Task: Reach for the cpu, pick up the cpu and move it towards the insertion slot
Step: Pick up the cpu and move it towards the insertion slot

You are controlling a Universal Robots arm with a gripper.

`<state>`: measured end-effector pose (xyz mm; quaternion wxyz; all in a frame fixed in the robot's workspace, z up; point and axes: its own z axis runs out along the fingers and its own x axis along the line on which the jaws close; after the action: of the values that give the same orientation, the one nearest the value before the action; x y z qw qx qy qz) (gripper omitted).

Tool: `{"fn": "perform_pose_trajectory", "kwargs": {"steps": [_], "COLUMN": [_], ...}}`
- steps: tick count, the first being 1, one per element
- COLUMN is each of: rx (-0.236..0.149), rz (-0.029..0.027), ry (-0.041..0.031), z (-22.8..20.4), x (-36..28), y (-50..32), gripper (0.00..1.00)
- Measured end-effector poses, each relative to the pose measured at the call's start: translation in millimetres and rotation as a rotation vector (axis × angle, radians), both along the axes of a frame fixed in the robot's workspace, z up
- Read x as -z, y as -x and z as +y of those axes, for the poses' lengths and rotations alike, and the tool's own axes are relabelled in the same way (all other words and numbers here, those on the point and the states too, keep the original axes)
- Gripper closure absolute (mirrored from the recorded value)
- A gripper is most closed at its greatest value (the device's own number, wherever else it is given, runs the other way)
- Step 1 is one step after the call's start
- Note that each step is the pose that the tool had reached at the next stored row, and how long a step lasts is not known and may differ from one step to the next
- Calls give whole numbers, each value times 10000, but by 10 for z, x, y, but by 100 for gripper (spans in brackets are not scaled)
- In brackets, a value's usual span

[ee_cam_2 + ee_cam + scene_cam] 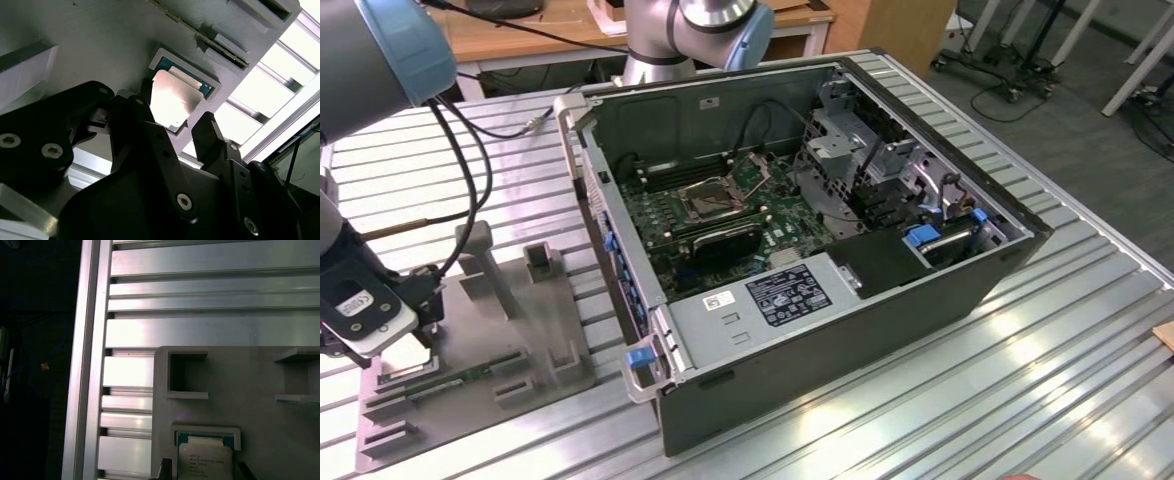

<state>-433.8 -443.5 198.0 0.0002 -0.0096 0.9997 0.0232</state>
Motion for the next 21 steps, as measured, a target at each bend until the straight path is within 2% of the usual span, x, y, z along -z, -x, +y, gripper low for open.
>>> {"fn": "perform_pose_trajectory", "kwargs": {"steps": [21], "rx": [0], "rz": [0], "ry": [0], "z": [0], "x": [30], "y": [2], "gripper": [41]}}
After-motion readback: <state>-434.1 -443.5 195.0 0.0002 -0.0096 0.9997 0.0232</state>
